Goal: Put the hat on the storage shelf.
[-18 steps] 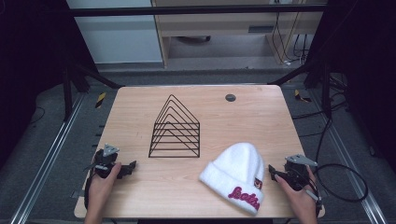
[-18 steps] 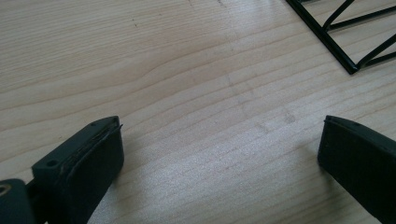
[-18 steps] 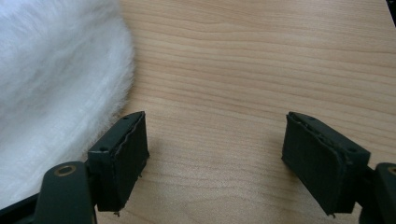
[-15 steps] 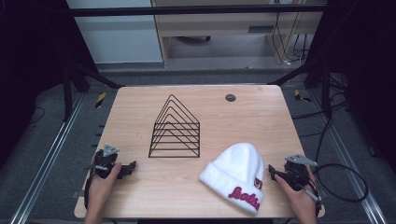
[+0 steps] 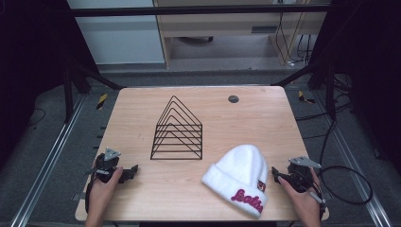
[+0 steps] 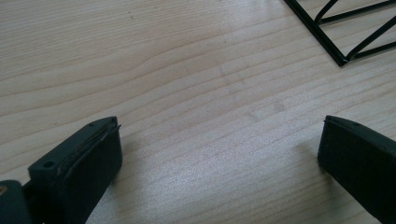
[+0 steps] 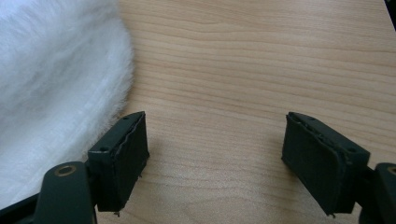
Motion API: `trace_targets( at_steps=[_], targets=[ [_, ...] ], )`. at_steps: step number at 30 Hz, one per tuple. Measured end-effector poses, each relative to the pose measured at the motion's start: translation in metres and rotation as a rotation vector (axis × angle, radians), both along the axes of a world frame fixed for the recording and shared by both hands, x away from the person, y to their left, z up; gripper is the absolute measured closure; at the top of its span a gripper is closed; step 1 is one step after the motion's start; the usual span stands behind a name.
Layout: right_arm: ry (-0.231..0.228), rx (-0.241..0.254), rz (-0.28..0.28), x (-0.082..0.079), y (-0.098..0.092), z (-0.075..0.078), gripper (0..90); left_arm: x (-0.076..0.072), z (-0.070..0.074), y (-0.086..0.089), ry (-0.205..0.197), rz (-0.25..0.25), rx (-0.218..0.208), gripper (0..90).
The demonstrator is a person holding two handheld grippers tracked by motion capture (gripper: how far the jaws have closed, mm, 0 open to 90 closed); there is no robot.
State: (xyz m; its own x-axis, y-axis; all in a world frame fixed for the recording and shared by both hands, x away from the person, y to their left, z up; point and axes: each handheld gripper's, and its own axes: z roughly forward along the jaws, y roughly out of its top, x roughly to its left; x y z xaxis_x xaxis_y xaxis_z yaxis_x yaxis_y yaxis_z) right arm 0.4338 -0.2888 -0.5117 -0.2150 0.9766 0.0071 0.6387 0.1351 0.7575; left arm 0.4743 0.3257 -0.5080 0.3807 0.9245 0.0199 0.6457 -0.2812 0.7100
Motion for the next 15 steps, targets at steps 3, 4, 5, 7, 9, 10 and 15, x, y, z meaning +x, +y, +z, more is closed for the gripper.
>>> trace_targets(
  at_steps=[3,4,5,7,9,10,15],
  targets=[
    [0.012,0.02,0.021,0.001,-0.001,0.002,21.6,0.0,0.0,0.0,0.0,0.0,0.0,0.0],
    [0.016,0.024,0.034,0.002,-0.001,0.004,20.4,0.0,0.0,0.0,0.0,0.0,0.0,0.0],
    [0.011,0.02,0.053,0.004,0.0,0.014,18.9,0.0,0.0,0.0,0.0,0.0,0.0,0.0],
    [0.004,0.021,0.071,0.006,0.002,0.024,17.4,0.0,0.0,0.0,0.0,0.0,0.0,0.0],
    [-0.008,0.006,0.11,0.011,0.005,0.036,17.3,0.0,0.0,0.0,0.0,0.0,0.0,0.0],
    [-0.006,0.01,0.116,0.014,0.007,0.041,19.6,0.0,0.0,0.0,0.0,0.0,0.0,0.0],
    [0.036,-0.051,0.201,0.037,0.031,0.068,38.1,0.0,0.0,0.0,0.0,0.0,0.0,0.0]
  ],
)
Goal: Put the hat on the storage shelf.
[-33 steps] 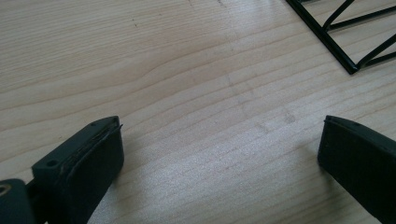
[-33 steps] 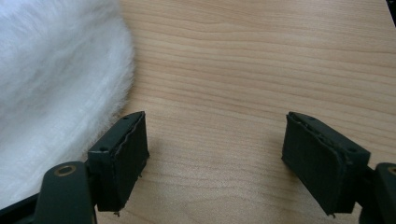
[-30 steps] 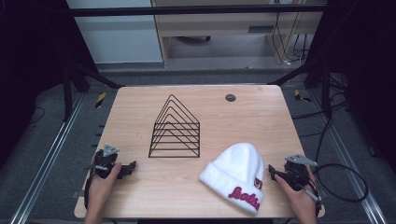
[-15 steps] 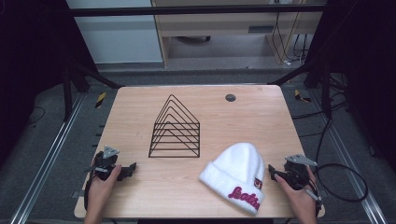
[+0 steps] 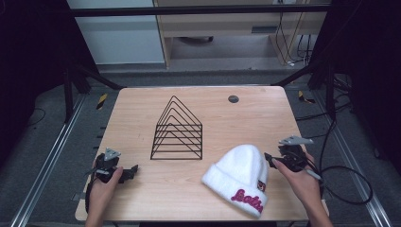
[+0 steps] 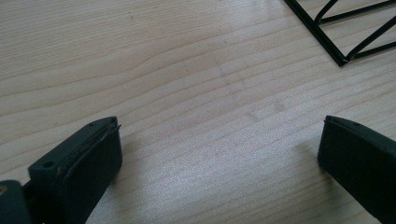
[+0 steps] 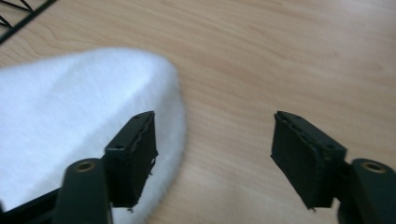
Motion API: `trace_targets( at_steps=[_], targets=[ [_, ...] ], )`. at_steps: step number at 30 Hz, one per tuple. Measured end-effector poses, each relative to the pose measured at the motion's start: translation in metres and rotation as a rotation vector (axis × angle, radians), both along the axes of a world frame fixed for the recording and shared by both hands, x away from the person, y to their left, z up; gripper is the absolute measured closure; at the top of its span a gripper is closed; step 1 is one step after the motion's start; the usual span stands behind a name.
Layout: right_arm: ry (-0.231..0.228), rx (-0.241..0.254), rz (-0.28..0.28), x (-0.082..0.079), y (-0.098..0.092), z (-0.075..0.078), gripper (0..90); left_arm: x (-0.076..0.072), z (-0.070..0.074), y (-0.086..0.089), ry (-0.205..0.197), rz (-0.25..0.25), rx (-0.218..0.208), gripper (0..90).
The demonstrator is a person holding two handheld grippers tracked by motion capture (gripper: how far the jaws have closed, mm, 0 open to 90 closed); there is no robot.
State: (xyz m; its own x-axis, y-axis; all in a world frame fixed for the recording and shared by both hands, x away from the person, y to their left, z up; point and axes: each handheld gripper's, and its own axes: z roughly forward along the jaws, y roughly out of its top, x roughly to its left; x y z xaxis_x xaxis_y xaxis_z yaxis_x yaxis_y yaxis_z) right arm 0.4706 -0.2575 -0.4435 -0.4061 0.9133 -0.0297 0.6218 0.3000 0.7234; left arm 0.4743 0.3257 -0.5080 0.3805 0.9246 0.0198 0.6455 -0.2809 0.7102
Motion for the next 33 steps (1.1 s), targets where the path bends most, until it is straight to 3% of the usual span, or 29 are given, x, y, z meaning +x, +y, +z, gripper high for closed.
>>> trace_targets(
  at_steps=[2,3,9,11,21,24,31,32,33],
  targets=[
    [0.013,-0.013,0.017,0.005,0.006,0.003,39.3,0.0,0.0,0.0,0.0,0.0,0.0,0.0],
    [0.04,-0.018,0.061,0.016,0.017,0.006,44.0,0.0,0.0,0.0,0.0,0.0,0.0,0.0],
    [0.101,-0.046,0.093,0.041,0.031,0.001,47.5,0.0,0.0,0.0,0.0,-0.001,0.0,0.0],
    [0.142,-0.05,0.096,0.05,0.036,-0.006,47.3,0.0,0.0,0.0,0.0,0.0,0.0,0.0],
    [0.232,-0.081,0.105,0.064,0.044,-0.027,45.9,0.0,0.0,0.0,0.0,0.0,0.0,0.0],
    [0.258,-0.059,0.103,0.066,0.044,-0.032,46.5,0.0,0.0,0.0,0.0,0.0,0.0,0.0],
    [0.277,-0.035,0.114,0.066,0.043,-0.036,54.5,0.0,0.0,0.0,0.0,0.0,0.0,0.0],
    [0.281,-0.021,0.127,0.065,0.043,-0.036,60.6,0.0,0.0,0.0,0.0,0.0,0.0,0.0],
    [0.281,-0.021,0.127,0.065,0.043,-0.036,60.6,0.0,0.0,0.0,0.0,0.0,0.0,0.0]
  ],
)
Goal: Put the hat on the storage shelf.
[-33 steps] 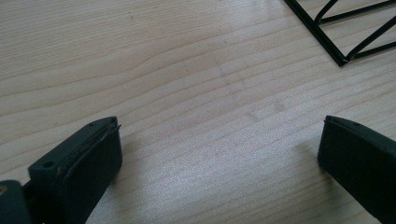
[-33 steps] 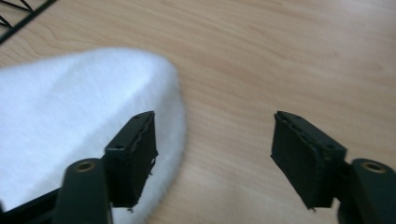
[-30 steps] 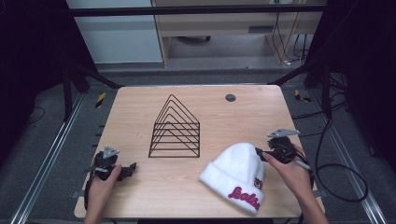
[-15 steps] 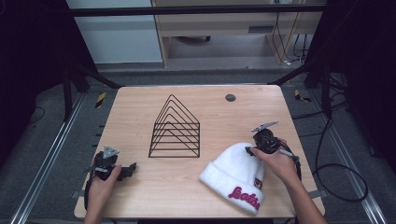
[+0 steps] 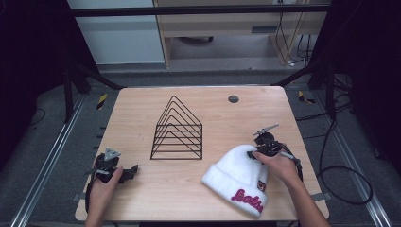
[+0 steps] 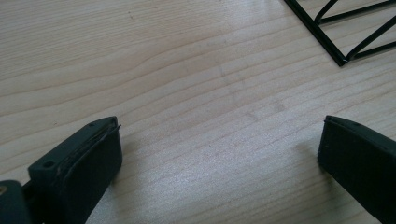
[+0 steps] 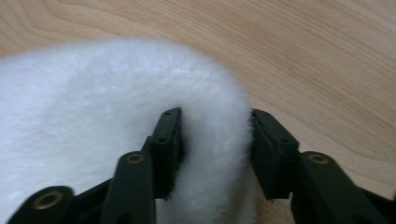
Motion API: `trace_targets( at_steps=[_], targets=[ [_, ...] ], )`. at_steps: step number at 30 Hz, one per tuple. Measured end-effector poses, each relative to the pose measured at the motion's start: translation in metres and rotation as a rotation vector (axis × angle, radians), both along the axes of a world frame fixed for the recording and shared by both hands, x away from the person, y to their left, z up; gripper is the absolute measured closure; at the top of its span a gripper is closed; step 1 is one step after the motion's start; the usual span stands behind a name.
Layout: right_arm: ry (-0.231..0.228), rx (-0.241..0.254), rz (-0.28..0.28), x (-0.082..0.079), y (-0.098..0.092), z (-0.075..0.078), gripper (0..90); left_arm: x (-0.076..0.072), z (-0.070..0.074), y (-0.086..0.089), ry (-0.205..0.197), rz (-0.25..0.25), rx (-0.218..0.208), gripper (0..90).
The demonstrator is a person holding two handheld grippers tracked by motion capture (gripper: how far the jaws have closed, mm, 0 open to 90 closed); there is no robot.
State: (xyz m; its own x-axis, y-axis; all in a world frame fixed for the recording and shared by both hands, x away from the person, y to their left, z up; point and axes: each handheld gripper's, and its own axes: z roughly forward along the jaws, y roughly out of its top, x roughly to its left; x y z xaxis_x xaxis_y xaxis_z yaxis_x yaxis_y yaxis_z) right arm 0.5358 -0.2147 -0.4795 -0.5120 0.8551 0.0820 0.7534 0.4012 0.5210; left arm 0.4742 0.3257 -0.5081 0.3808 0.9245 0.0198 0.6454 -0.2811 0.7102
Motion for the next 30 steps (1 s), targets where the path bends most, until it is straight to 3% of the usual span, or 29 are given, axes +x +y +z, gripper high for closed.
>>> trace_targets(
  at_steps=[5,7,15,20,25,27,30],
  targets=[
    [0.017,0.024,0.021,0.0,0.001,0.0,77.0,0.0,0.0,0.0,0.0,0.0,0.0,0.0],
    [0.011,0.02,0.039,0.0,0.001,0.001,79.2,0.0,0.0,0.0,0.0,0.0,0.0,0.0],
    [0.017,-0.027,0.061,-0.001,0.003,0.009,81.3,0.0,0.0,0.0,0.0,0.0,0.0,0.0],
    [0.0,-0.021,0.068,-0.004,0.003,0.016,81.7,0.0,0.0,0.0,0.0,0.0,0.0,0.0],
    [-0.046,-0.006,0.086,-0.013,0.005,0.035,81.9,0.0,0.0,0.0,0.0,0.0,0.0,0.0],
    [-0.106,0.009,0.117,-0.023,0.009,0.051,82.0,0.0,0.0,0.0,0.0,0.0,0.0,0.0],
    [-0.135,0.015,0.138,-0.029,0.011,0.061,82.0,0.0,0.0,0.0,0.0,0.0,0.001,0.0]
  ],
)
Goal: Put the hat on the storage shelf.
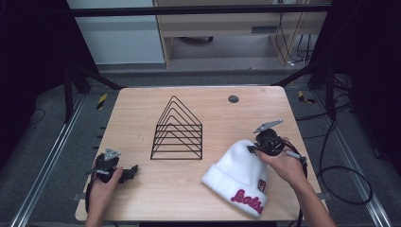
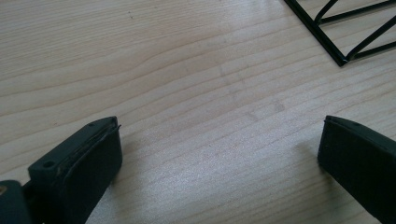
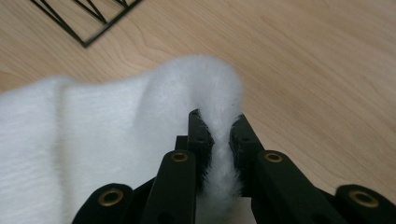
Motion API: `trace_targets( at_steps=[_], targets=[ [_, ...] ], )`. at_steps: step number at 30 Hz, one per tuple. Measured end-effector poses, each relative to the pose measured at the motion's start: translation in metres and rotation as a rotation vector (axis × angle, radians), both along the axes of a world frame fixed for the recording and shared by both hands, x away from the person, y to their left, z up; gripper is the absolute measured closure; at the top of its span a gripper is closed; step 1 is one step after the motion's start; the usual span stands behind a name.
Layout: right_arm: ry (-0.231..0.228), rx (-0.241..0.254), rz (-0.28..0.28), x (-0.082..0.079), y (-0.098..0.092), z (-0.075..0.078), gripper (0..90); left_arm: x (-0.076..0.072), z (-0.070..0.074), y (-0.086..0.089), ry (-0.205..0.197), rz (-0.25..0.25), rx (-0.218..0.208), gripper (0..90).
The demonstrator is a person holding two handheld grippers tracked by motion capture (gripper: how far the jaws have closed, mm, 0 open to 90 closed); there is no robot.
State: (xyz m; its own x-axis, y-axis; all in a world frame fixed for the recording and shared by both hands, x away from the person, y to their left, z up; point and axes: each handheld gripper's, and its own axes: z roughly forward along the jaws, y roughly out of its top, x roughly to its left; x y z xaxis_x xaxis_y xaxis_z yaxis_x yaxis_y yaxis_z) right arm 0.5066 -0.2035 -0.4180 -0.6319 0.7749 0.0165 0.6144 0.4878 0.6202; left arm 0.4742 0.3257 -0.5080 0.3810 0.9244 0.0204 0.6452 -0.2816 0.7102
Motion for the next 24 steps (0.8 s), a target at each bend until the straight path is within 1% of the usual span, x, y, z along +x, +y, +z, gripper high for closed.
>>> trace_targets(
  at_steps=[1,2,3,4,5,6,7,8,9,10,11,12,13,14,16,17,19,20,21,22,23,24],
  targets=[
    [-0.033,0.003,0.019,-0.007,0.003,0.01,82.0,0.0,0.0,0.0,0.0,0.0,0.0,0.0],
    [-0.051,0.006,0.032,-0.01,0.005,0.015,82.0,0.0,0.0,0.0,-0.002,-0.004,0.0,0.0],
    [-0.051,0.006,0.032,-0.01,0.005,0.015,82.0,0.0,0.0,0.0,-0.002,-0.004,0.0,0.0],
    [-0.059,0.012,0.038,-0.013,0.006,0.019,82.1,0.0,0.0,0.0,-0.002,-0.012,-0.001,0.0],
    [-0.099,0.018,0.067,-0.022,0.01,0.031,82.2,-0.001,0.001,0.0,-0.016,-0.016,0.003,1.6],
    [-0.099,0.018,0.067,-0.022,0.01,0.031,82.2,-0.001,0.001,0.0,-0.016,-0.016,0.003,3.8],
    [-0.126,0.029,0.085,-0.031,0.014,0.042,82.3,-0.003,0.004,0.001,-0.03,-0.017,0.005,3.7],
    [-0.144,0.029,0.099,-0.035,0.016,0.048,82.3,-0.003,0.004,0.001,-0.03,-0.017,0.005,3.7],
    [-0.144,0.029,0.099,-0.035,0.016,0.048,82.3,-0.004,0.007,0.001,-0.041,-0.015,-0.007,3.7],
    [-0.159,0.035,0.11,-0.039,0.018,0.054,82.3,-0.005,0.012,0.002,-0.058,-0.014,-0.027,3.6],
    [-0.186,0.038,0.136,-0.047,0.022,0.064,82.4,-0.006,0.017,0.003,-0.071,-0.014,-0.038,3.3],
    [-0.197,0.038,0.149,-0.051,0.024,0.069,82.4,-0.008,0.029,0.003,-0.097,-0.016,-0.05,3.3],
    [-0.21,0.04,0.157,-0.054,0.026,0.074,82.4,-0.008,0.029,0.003,-0.097,-0.016,-0.05,3.3],
    [-0.223,0.043,0.166,-0.057,0.027,0.078,82.5,-0.011,0.041,0.004,-0.125,-0.024,-0.063,3.4],
    [-0.24,0.055,0.187,-0.062,0.03,0.087,82.6,-0.014,0.053,0.002,-0.14,-0.043,-0.074,3.2],
    [-0.252,0.054,0.194,-0.064,0.031,0.091,82.6,-0.014,0.057,0.002,-0.146,-0.05,-0.073,3.2],
    [-0.274,0.053,0.206,-0.066,0.033,0.098,82.7,-0.016,0.071,0.0,-0.167,-0.065,-0.067,3.2],
    [-0.283,0.057,0.208,-0.065,0.032,0.101,82.8,-0.016,0.075,-0.001,-0.176,-0.07,-0.07,3.2],
    [-0.29,0.061,0.206,-0.065,0.032,0.104,82.8,-0.017,0.082,-0.002,-0.184,-0.083,-0.069,3.2],
    [-0.29,0.061,0.206,-0.065,0.032,0.104,82.8,-0.017,0.082,-0.002,-0.184,-0.083,-0.069,3.3],
    [-0.31,0.078,0.206,-0.062,0.029,0.112,83.0,-0.018,0.093,-0.004,-0.198,-0.096,-0.069,3.3],
    [-0.31,0.078,0.206,-0.062,0.029,0.112,83.0,-0.018,0.093,-0.004,-0.198,-0.096,-0.069,3.3]
  ],
)
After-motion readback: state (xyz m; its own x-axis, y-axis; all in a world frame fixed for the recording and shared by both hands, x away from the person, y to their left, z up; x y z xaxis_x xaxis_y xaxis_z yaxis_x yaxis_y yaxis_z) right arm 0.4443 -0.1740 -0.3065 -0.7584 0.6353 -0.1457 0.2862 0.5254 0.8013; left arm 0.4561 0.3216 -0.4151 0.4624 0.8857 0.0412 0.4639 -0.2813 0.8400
